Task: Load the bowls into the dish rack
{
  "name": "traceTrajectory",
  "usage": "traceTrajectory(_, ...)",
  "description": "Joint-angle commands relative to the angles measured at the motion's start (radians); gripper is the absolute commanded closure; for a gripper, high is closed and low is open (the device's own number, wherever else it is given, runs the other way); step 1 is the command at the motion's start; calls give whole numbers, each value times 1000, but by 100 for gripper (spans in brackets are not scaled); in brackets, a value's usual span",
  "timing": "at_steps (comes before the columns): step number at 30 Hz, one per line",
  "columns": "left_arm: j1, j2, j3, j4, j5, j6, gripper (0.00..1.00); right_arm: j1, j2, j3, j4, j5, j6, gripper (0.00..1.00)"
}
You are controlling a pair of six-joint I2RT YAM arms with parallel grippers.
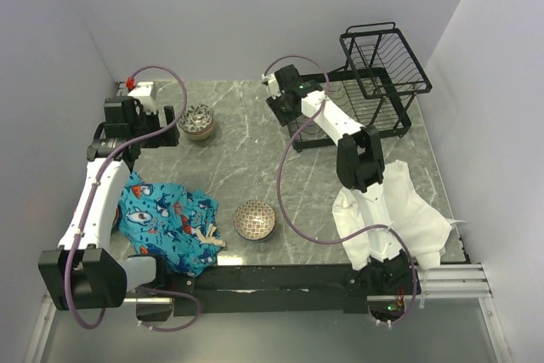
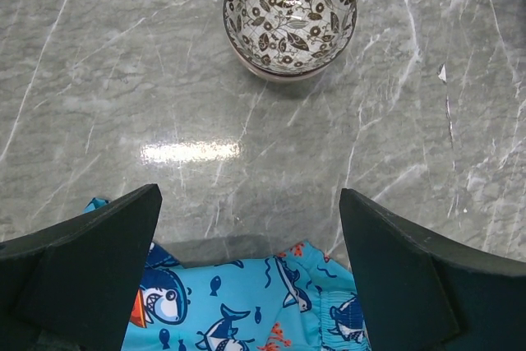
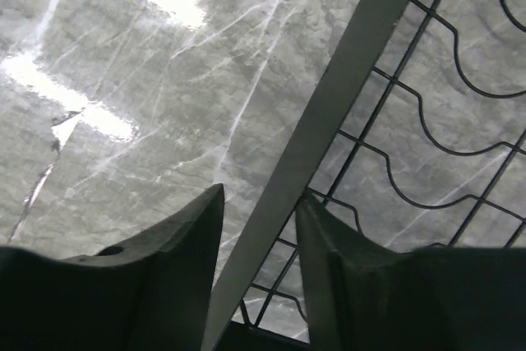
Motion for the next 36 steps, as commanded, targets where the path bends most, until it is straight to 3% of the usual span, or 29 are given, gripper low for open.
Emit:
traceTrajectory(1, 3, -21, -5, 42, 22, -16, 3, 8, -40, -22, 12, 18, -7, 62)
traceTrajectory(10, -19, -108, -71, 58, -8, 8, 3, 40, -98, -126, 21, 102, -39, 100)
traceTrajectory(23, -69, -216, -166, 90, -44, 39, 3, 115, -420, -542, 12, 23, -45, 100)
traceTrajectory(30, -69, -248, -189, 91, -57, 79, 3, 181, -477, -693, -74, -83, -168, 100)
traceTrajectory(36, -69, -266, -211, 101, -65, 87, 3, 215, -569, -836, -48, -108, -327, 100)
